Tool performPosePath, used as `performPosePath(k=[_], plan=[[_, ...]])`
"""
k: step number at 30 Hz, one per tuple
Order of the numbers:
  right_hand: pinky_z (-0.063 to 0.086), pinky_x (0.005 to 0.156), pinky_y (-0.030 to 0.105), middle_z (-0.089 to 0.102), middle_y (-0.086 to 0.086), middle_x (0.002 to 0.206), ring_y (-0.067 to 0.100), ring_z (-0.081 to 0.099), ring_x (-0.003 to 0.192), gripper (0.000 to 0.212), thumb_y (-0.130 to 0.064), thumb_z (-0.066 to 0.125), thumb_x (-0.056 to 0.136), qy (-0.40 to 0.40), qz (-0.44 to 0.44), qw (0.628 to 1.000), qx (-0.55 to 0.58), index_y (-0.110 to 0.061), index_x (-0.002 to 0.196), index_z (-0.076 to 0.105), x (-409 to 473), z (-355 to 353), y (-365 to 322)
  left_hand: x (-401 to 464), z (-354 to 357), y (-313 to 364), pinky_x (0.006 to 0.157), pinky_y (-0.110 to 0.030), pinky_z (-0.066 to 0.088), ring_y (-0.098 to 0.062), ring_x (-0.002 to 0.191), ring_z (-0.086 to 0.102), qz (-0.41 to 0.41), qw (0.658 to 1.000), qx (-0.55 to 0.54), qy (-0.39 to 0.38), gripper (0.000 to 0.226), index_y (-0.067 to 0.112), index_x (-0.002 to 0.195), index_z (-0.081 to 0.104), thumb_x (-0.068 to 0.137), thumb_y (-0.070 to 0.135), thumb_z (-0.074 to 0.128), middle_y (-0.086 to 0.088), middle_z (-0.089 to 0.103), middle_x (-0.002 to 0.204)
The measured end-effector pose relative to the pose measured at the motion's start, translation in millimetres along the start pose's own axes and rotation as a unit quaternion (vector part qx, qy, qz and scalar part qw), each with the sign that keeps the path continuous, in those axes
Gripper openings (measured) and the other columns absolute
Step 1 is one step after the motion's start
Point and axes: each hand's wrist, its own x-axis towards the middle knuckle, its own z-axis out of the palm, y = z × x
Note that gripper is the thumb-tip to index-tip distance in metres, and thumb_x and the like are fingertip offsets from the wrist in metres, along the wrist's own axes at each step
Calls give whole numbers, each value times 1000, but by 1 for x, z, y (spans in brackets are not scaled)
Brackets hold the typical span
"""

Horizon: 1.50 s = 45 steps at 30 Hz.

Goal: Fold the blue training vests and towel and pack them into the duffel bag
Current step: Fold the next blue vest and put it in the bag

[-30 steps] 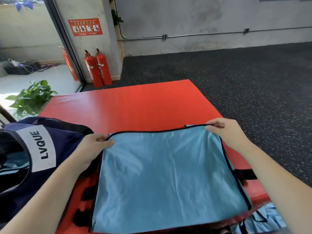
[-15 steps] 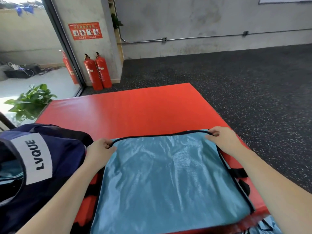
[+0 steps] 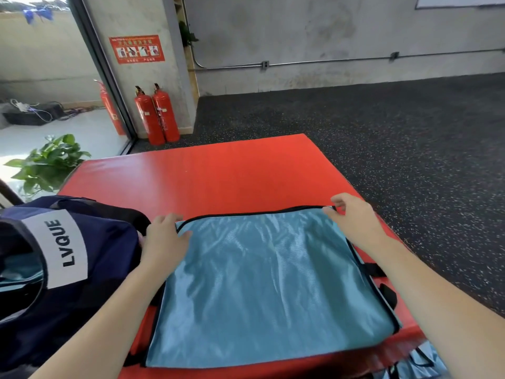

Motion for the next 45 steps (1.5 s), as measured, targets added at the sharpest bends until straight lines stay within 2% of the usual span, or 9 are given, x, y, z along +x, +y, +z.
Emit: performPosePath(k=[9, 14, 18, 23, 26, 31, 34, 38, 45], plan=[[41, 106, 31, 59, -3, 126, 16, 53, 121, 32, -35, 53, 100, -155, -176, 970, -57, -19, 126, 61, -132, 54, -64, -114, 49, 50, 114, -37, 34, -21, 134, 47, 185, 972, -43, -136, 43, 18, 139, 51, 98, 31, 55, 0, 48, 143], [10, 124, 31, 32, -5, 162, 17, 25, 151, 84, -73, 16, 89, -163, -190, 955, -158, -24, 154, 38, -163, 62, -40, -150, 51, 33, 124, -38, 3, -17, 154, 11, 202, 967, 97, -119, 84, 32, 155, 30, 84, 68, 3, 1, 20, 165], [-2, 124, 31, 9, -8, 169, 13, 3, 155, 110, -84, -20, 74, -137, -136, 949, -248, -27, 162, 13, -147, 28, 5, -140, 33, -15, 121, -47, 21, -30, 150, 29, 152, 974, 149, -81, 97, 25, 152, 42, 87, 79, -4, -13, 35, 160], [-1, 123, 27, 7, -5, 169, 10, 2, 155, 86, -74, 10, 93, -140, -112, 948, -263, -23, 162, 11, -146, 8, 21, -137, 13, -42, 123, -42, 14, -27, 153, 18, 82, 982, 147, -84, 93, 27, 159, 25, 84, 79, 2, -10, 20, 166], [-1, 125, 30, 6, -3, 169, 11, 0, 155, 94, -79, 1, 88, -147, -95, 948, -265, -21, 162, 10, -147, 5, 18, -137, 8, -43, 125, -39, 8, -24, 155, 10, 72, 984, 139, -87, 77, 26, 161, 15, 97, 70, 18, -8, 11, 168], [2, 126, 32, 14, -3, 168, 13, 8, 155, 130, -91, -28, 61, -156, -93, 953, -241, -22, 161, 20, -152, 4, 13, -150, 0, -35, 124, -43, 15, -29, 153, 20, 84, 986, 136, -56, 92, 19, 154, 37, 85, 71, 4, -13, 26, 163], [6, 126, 34, 22, -5, 166, 12, 12, 154, 117, -91, -14, 71, -151, -118, 960, -204, -25, 159, 26, -166, 2, 5, -171, -3, -26, 120, -46, 24, -31, 149, 29, 109, 980, 154, -68, 81, 21, 148, 49, 90, 66, 13, -12, 38, 158], [1, 126, 35, 17, -7, 167, 13, 7, 154, 110, -90, -10, 74, -175, -146, 950, -215, -29, 160, 22, -184, 6, 1, -212, -1, -11, 88, -50, 49, -34, 116, 55, 114, 980, 152, -53, 64, 23, 119, 71, 87, 64, 31, -8, 63, 126], [-3, 126, 40, 2, -7, 169, 14, -4, 155, 98, -84, -1, 78, -187, -121, 950, -218, -33, 161, 10, -184, 9, -2, -256, 11, -3, 112, -43, 31, -30, 139, 29, 60, 985, 155, -47, 74, 31, 151, 36, 93, 75, 28, -6, 32, 157]])
